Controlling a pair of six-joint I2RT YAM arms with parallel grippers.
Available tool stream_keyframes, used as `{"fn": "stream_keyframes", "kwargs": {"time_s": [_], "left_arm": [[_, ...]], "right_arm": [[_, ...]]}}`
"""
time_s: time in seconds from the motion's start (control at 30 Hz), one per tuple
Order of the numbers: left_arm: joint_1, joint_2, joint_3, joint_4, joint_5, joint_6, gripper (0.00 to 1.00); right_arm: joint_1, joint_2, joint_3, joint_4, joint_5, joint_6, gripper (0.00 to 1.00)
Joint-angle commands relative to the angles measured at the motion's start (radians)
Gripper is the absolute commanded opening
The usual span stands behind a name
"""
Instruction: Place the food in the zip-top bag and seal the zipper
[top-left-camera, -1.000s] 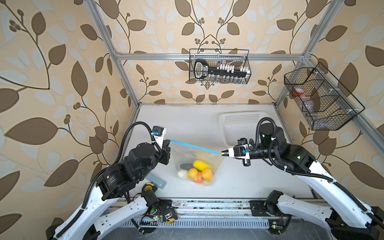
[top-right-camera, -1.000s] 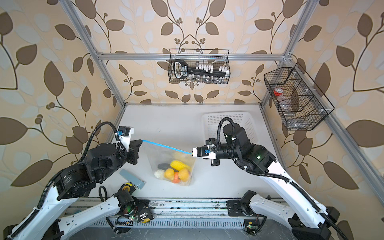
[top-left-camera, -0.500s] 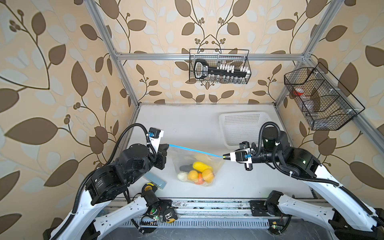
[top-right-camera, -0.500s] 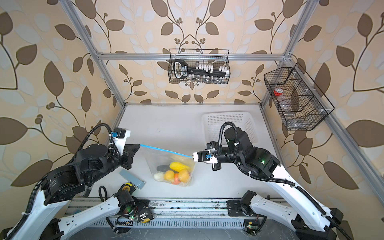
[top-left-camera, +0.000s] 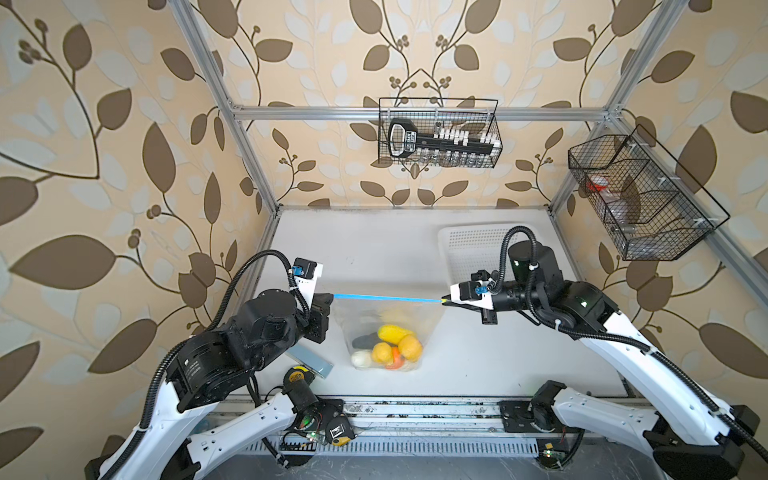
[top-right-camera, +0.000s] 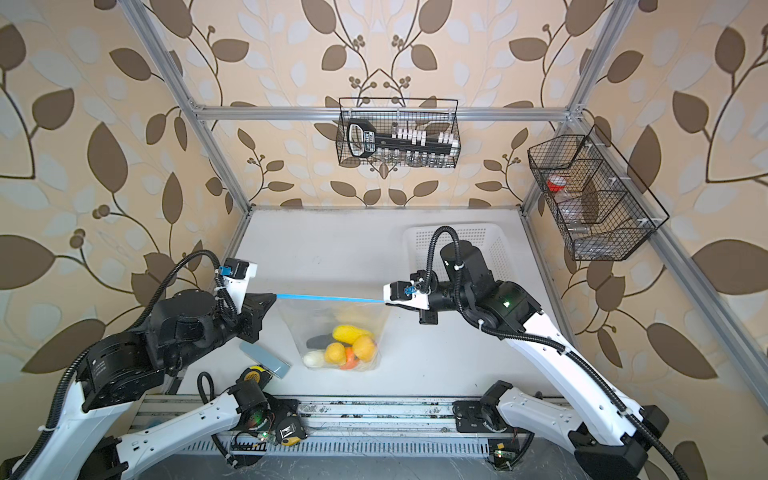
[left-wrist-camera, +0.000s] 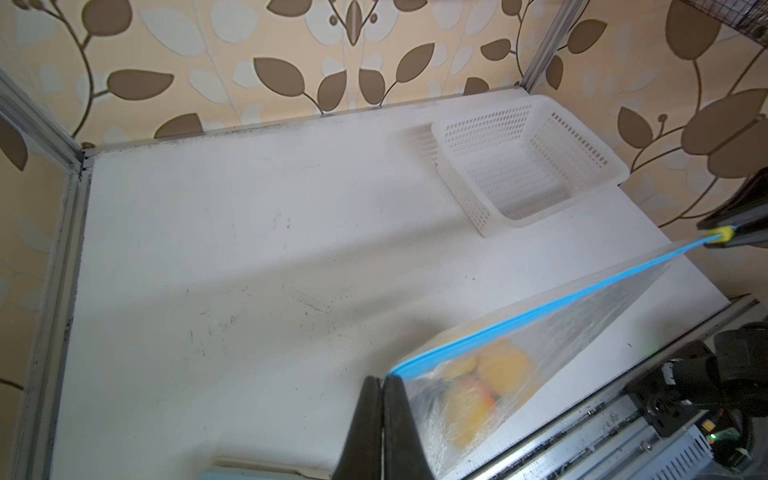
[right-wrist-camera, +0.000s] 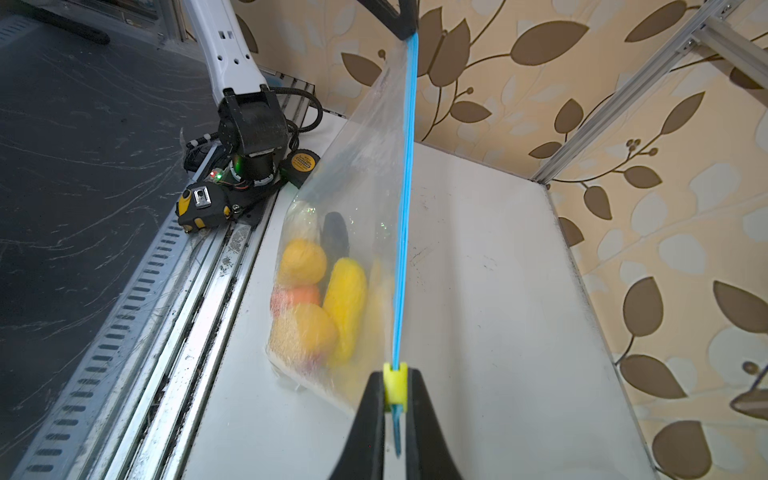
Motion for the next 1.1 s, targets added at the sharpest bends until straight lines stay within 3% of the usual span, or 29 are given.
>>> {"fn": "stream_keyframes", "kwargs": {"time_s": [0.0, 0.27, 0.43, 0.63, 1.07], "left_arm": [[0.014, 0.035, -0.033, -0.031, -0.178, -0.027, 0.00], [0.045, 0.204, -0.081, 0.166, -0.278, 0.117, 0.00], [0.232, 0.314, -0.098, 0.342, -0.129, 0.182, 0.00], [0.407, 0.464, -0.108, 0.505, -0.026, 0.168, 0.00], [0.535, 0.887, 0.054, 0.694, 0.007, 0.087, 0.00]], "right_arm": [[-0.050, 0.050, 0.031, 0.010, -0.063, -0.036, 0.09], [-0.114, 0.227, 0.078, 0.117, -0.073, -0.075, 0.10], [-0.142, 0.297, 0.081, 0.201, -0.071, -0.075, 0.11], [-0.165, 0.384, 0.075, 0.326, -0.056, -0.065, 0.12], [-0.170, 0.637, 0.144, 0.515, 0.095, -0.038, 0.11]]}}
